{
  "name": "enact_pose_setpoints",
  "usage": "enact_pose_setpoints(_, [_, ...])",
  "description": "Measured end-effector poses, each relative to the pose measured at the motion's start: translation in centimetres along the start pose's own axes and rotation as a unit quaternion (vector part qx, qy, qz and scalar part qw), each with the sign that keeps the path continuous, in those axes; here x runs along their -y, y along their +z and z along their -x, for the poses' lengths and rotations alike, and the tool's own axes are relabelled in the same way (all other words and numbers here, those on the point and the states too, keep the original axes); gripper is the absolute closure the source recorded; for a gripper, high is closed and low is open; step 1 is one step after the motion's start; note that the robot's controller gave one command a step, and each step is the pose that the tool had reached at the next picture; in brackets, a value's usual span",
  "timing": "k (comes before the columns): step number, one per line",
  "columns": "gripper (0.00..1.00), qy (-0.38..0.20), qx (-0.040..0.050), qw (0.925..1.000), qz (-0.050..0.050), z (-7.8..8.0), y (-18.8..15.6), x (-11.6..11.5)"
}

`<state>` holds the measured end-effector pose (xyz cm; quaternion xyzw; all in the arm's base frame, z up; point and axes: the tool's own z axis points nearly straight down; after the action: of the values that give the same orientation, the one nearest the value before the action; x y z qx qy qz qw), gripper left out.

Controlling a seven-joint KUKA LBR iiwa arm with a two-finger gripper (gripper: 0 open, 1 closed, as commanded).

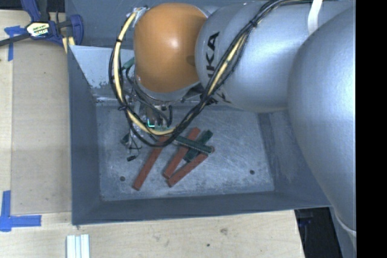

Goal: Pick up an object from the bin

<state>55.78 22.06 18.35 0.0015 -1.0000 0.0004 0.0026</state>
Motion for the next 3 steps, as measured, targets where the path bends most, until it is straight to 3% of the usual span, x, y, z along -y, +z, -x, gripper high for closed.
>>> enact_pose_setpoints(1, [0.0,0.001,0.004,1.0,0.001,0.2,-0.5,0.1])
enact_pose_setpoints(2, [0.0,0.017,0.0051,0.9998,0.002,2.2,2.7,5.2])
enact_pose_setpoints(3, [0.0,-0.013,-0.0029,0.9999,-0.002,2.4,2.7,7.7])
